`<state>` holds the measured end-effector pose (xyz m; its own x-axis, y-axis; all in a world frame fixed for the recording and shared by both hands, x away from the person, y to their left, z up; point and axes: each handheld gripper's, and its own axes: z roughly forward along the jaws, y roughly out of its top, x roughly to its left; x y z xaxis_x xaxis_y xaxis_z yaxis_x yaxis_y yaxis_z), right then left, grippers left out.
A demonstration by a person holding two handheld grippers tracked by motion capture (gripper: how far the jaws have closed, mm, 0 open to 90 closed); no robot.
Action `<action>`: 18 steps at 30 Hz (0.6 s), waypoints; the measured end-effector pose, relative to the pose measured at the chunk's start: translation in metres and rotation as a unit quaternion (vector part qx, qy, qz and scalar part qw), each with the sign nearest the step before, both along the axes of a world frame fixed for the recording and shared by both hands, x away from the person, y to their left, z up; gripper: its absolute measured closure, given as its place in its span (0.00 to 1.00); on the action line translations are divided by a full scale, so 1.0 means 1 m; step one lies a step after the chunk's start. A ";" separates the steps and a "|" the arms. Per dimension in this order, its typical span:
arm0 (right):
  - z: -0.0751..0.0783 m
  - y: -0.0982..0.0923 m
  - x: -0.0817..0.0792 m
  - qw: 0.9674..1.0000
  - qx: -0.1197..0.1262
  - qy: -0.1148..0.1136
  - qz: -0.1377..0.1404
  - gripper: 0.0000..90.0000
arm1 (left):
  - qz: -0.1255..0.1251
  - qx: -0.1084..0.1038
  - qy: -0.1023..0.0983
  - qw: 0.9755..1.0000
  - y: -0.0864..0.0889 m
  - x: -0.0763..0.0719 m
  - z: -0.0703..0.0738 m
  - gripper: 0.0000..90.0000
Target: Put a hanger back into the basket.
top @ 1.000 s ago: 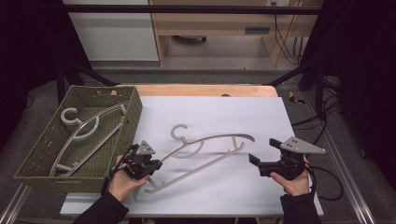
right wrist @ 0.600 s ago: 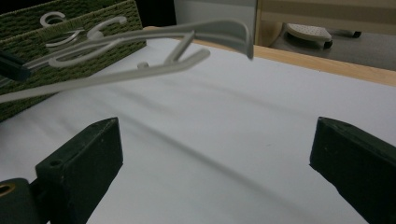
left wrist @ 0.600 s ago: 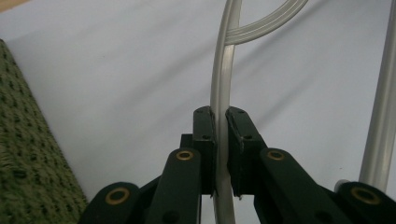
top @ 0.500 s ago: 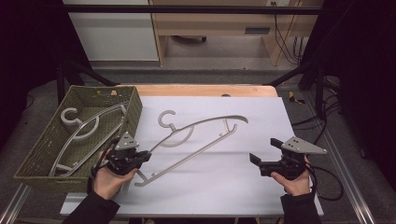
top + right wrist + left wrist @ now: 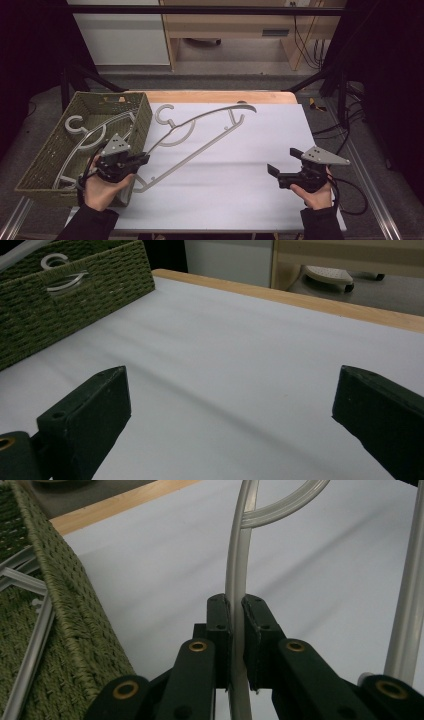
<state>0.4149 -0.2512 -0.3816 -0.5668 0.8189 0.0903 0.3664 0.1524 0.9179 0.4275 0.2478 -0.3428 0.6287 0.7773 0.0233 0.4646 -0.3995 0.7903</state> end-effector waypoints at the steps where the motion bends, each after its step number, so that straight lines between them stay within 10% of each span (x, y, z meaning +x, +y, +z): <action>1: 0.000 0.000 0.000 1.000 0.001 0.000 0.000 0.03 | 0.003 -0.002 -0.003 1.000 0.001 0.000 0.001 0.92; 18: -0.001 0.000 0.001 1.000 0.001 0.002 0.001 0.03 | 0.042 0.009 -0.041 0.998 0.030 0.008 0.025 0.92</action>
